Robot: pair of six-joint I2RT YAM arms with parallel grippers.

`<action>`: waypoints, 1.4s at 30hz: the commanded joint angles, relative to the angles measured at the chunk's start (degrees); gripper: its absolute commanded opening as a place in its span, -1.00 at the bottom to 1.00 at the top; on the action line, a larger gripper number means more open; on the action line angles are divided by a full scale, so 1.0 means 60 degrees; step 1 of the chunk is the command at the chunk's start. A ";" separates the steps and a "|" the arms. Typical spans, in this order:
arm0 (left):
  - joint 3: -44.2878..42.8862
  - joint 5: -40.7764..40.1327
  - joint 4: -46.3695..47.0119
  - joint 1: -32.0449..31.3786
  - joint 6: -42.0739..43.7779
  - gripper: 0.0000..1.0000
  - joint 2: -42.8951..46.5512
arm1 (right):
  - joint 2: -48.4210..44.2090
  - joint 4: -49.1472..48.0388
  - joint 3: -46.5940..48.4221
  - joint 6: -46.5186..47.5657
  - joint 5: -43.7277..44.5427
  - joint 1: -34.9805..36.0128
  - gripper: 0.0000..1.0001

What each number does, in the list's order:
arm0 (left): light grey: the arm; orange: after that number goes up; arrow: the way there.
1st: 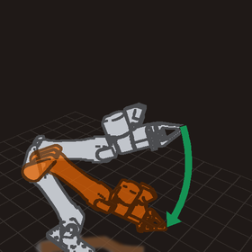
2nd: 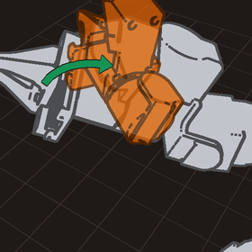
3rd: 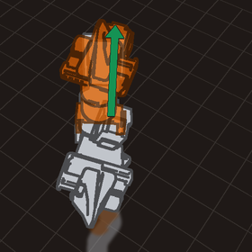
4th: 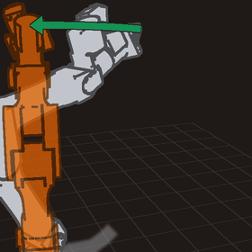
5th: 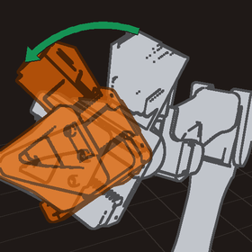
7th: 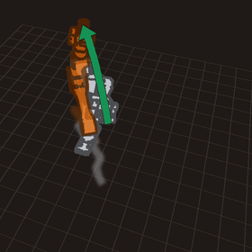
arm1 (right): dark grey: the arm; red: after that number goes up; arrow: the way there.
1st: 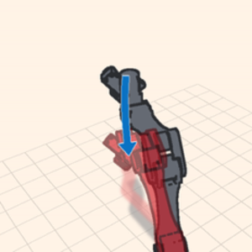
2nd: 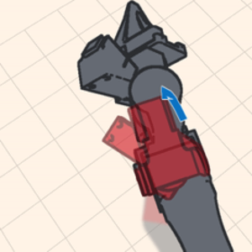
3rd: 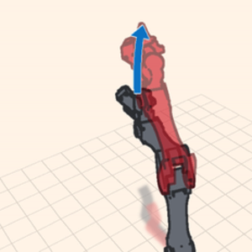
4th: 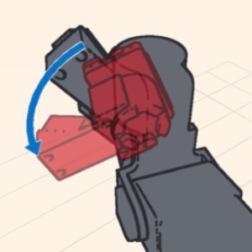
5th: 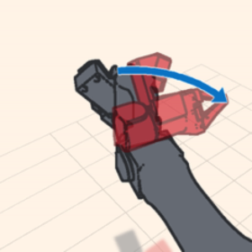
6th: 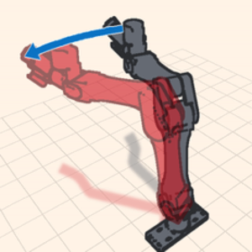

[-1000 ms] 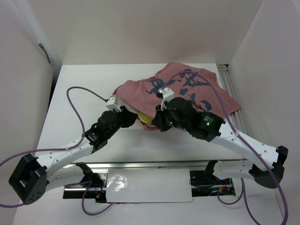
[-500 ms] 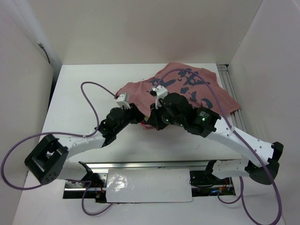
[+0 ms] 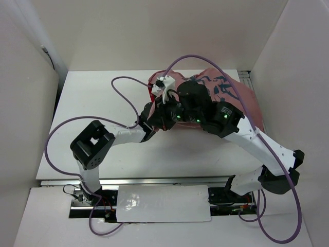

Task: Put the pillow into the pillowcase

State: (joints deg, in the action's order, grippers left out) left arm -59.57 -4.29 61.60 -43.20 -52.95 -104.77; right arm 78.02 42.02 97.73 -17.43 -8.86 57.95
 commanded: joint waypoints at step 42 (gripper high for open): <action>0.1154 0.2398 -0.9391 0.5558 0.0885 0.43 0.1760 | -0.2339 0.0189 -0.6444 -0.1856 0.2180 0.0478 -1.00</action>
State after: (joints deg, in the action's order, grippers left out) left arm -51.31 3.20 0.84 -13.15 -49.23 -92.73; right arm 66.06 41.87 60.20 -27.24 2.70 60.25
